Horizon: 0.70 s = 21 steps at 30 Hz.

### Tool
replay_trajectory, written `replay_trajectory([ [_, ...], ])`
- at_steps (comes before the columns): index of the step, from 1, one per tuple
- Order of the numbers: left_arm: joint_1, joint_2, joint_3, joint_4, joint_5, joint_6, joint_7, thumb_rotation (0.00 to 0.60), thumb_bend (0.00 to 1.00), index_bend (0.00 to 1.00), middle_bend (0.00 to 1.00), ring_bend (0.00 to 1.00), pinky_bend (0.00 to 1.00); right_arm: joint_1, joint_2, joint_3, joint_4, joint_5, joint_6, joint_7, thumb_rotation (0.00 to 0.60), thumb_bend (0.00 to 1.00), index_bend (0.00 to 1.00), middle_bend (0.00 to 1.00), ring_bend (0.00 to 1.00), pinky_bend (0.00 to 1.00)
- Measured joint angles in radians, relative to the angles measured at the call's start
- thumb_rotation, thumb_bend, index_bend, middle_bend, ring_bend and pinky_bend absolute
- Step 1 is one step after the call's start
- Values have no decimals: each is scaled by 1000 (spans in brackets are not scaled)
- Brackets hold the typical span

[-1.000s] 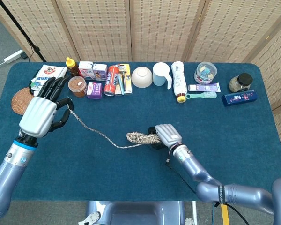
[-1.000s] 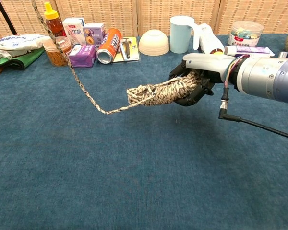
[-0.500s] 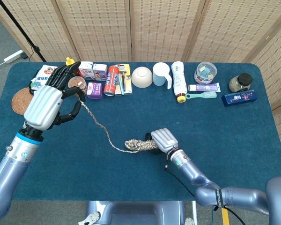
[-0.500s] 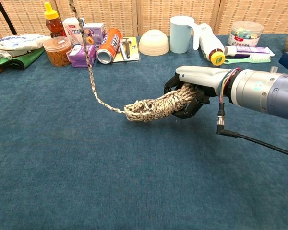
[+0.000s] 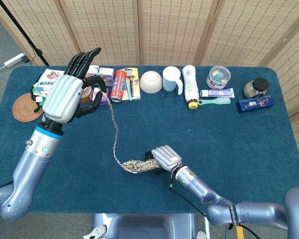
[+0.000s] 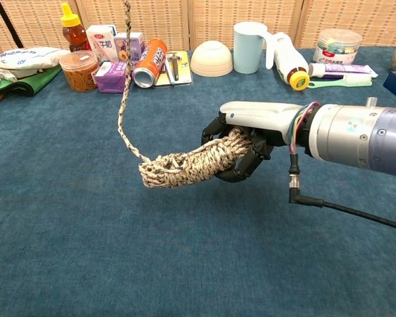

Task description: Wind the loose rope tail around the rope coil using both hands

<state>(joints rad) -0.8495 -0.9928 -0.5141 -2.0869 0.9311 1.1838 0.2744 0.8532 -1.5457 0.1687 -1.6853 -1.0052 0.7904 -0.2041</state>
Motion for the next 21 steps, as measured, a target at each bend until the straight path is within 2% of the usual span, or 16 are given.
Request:
replay_trajectory([
  [5, -75, -86, 9, 70, -75, -1, 62, 600, 503, 609, 0, 0, 0, -7, 23, -10, -50, -46, -9, 31, 600, 660, 624, 636, 500, 791],
  [15, -151, -192, 19, 158, -139, -5, 95, 600, 503, 612, 0, 0, 0, -24, 33, -48, -94, -117, 3, 43, 600, 661, 625, 636, 500, 791],
  [21, -208, -305, 37, 277, -180, -10, 122, 600, 503, 615, 0, 0, 0, -43, 65, -58, -160, -163, -4, 123, 600, 661, 626, 637, 500, 791],
])
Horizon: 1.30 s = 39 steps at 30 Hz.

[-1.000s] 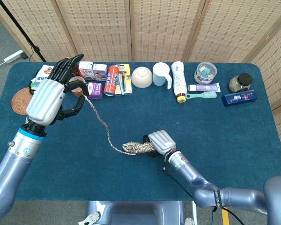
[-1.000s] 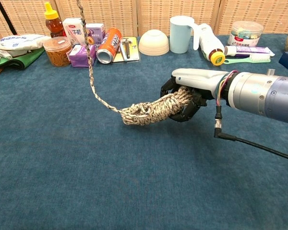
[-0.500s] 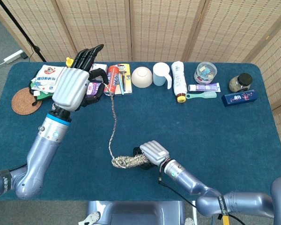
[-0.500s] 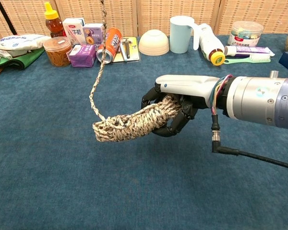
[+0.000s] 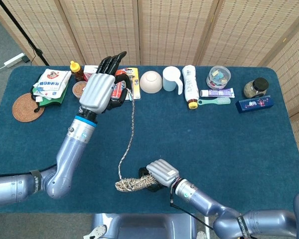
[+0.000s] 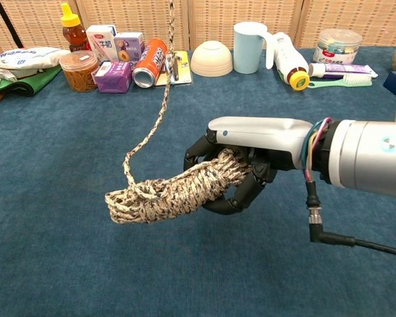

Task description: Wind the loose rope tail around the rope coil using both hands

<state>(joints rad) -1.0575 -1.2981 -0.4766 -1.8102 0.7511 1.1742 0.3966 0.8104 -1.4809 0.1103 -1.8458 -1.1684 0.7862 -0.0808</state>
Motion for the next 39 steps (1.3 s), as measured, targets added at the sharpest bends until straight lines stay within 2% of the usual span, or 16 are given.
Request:
replay_trajectory([
  [9, -5, -130, 53, 143, 15, -15, -67, 600, 503, 616, 0, 0, 0, -18, 102, 40, -151, -1, -39, 187, 600, 662, 626, 637, 501, 791],
  [22, 47, -166, 116, 269, 104, -52, -138, 600, 503, 619, 0, 0, 0, 0, 135, 125, -228, 149, -31, 260, 600, 662, 626, 638, 502, 791],
  [33, 110, -192, 196, 398, 197, -96, -201, 600, 503, 622, 0, 0, 0, 34, 153, 223, -252, 347, 26, 308, 600, 665, 626, 638, 503, 791],
  [39, 140, -216, 234, 441, 287, -94, -232, 600, 503, 622, 0, 0, 0, 65, 146, 266, -259, 516, 117, 290, 600, 667, 626, 640, 503, 791],
])
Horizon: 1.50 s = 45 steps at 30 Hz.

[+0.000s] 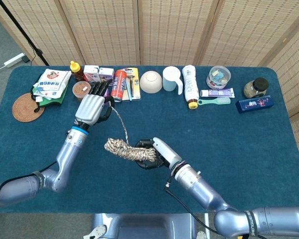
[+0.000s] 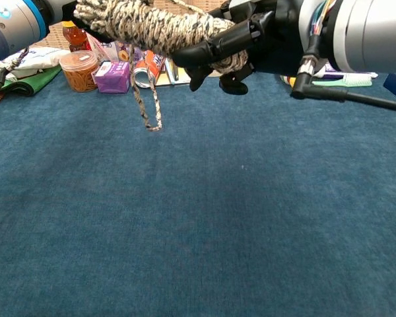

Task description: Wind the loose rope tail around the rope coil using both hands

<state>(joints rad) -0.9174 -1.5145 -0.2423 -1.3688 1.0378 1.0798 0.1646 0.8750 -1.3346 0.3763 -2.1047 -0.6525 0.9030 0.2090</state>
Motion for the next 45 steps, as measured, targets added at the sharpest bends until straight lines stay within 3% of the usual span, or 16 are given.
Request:
replay_trajectory([
  [13, 35, -42, 40, 40, 95, -6, -3, 600, 503, 622, 0, 0, 0, 55, -36, 67, 25, 190, 145, -64, 600, 669, 626, 641, 505, 793],
  [23, 65, 25, 69, -97, 197, 22, 17, 600, 503, 622, 0, 0, 0, 120, -135, 81, 168, 277, 271, -198, 600, 671, 626, 644, 512, 802],
  [32, 94, 104, 73, -238, 271, 51, 30, 600, 503, 622, 0, 0, 0, 153, -249, 93, 313, 339, 322, -290, 600, 673, 627, 647, 514, 803],
  [45, 106, 147, 50, -366, 292, 43, 4, 600, 503, 623, 0, 0, 0, 152, -343, 96, 440, 343, 341, -379, 600, 677, 630, 650, 516, 804],
])
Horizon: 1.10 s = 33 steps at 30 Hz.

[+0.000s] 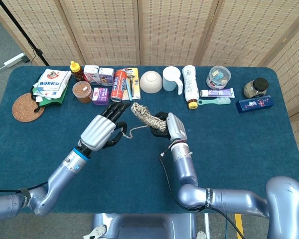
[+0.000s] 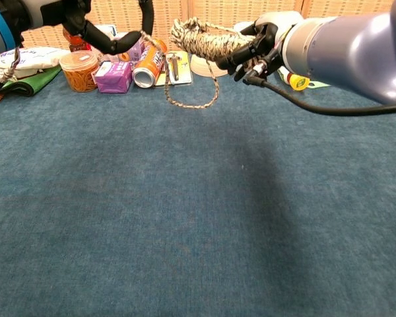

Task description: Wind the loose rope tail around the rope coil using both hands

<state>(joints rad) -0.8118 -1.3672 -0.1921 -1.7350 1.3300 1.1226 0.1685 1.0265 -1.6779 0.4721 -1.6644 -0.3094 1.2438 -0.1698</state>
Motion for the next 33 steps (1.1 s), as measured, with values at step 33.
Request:
replay_trajectory([
  [33, -79, 6, -220, -284, -277, -5, 6, 600, 503, 630, 0, 0, 0, -57, -134, -82, 86, -121, -96, -191, 600, 679, 638, 659, 521, 811],
])
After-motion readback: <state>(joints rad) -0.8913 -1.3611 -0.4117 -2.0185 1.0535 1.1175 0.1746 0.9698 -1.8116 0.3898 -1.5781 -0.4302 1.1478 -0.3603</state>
